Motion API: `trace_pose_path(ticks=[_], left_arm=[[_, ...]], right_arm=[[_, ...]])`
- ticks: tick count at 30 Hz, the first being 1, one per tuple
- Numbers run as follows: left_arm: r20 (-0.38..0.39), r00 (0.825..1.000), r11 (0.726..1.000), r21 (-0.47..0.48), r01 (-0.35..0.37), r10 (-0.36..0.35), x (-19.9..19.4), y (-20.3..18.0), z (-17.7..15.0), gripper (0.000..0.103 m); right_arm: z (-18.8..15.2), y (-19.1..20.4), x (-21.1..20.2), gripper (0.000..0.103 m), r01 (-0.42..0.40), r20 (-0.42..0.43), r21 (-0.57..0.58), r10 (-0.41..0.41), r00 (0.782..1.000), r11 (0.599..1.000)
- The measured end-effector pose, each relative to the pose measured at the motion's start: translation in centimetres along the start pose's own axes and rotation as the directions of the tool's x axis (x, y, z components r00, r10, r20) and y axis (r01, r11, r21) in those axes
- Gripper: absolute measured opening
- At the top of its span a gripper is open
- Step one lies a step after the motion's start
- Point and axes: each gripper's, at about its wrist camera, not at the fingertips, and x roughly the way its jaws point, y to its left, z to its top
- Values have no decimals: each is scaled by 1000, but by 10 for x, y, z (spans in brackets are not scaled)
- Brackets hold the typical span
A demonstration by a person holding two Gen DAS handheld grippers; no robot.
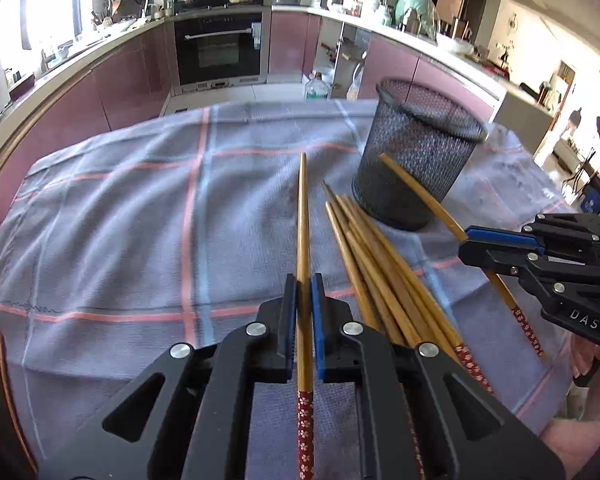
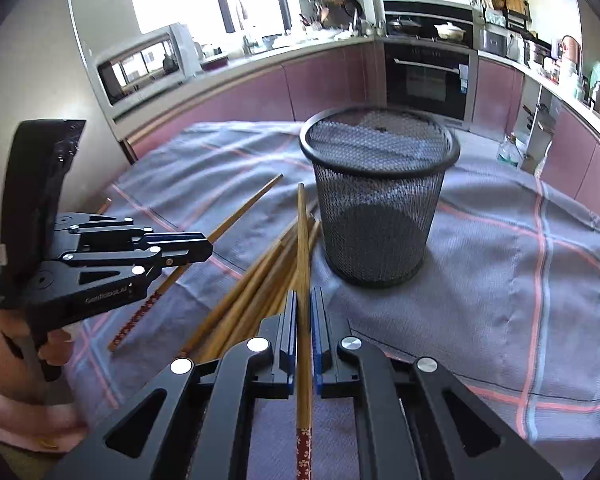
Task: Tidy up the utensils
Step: 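Lift the chopsticks upright and lower them into the black mesh holder with both tools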
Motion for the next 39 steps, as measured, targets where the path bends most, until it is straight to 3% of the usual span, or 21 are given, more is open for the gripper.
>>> trace_pose_path(ticks=[7,12,16,23,27,29,34,39], left_arm=[[151,983,994,-2,106,-105,-60,3,31,8],[246,955,986,22,164,-164,-97,-6,58,8],[317,923,975,33,218,-217,-124,-10,81,8],[389,890,970,43,240,-238,-146,-28,122,8],[381,895,973,60,225,-230,-137,-44,141,8],[355,907,974,73,215,-226,-128,-53,149,8],[259,944,978,99,185,-204,-94,-71,154,8],[188,964,980,104,172,-190,-63,-75,154,8]], right_arm=[[26,0,-47,5,-44,159,-9,45,986,999],[49,-5,-69,5,-33,255,-18,37,966,999],[68,-13,-82,5,-28,319,-19,33,947,999],[100,-33,-97,5,-3,402,-2,3,916,1000],[113,-47,-94,5,7,425,28,-19,905,1000],[116,-53,-87,5,15,414,37,-29,910,999],[119,-66,-53,5,16,326,54,-33,945,998],[112,-72,-25,5,12,247,71,-29,969,997]])
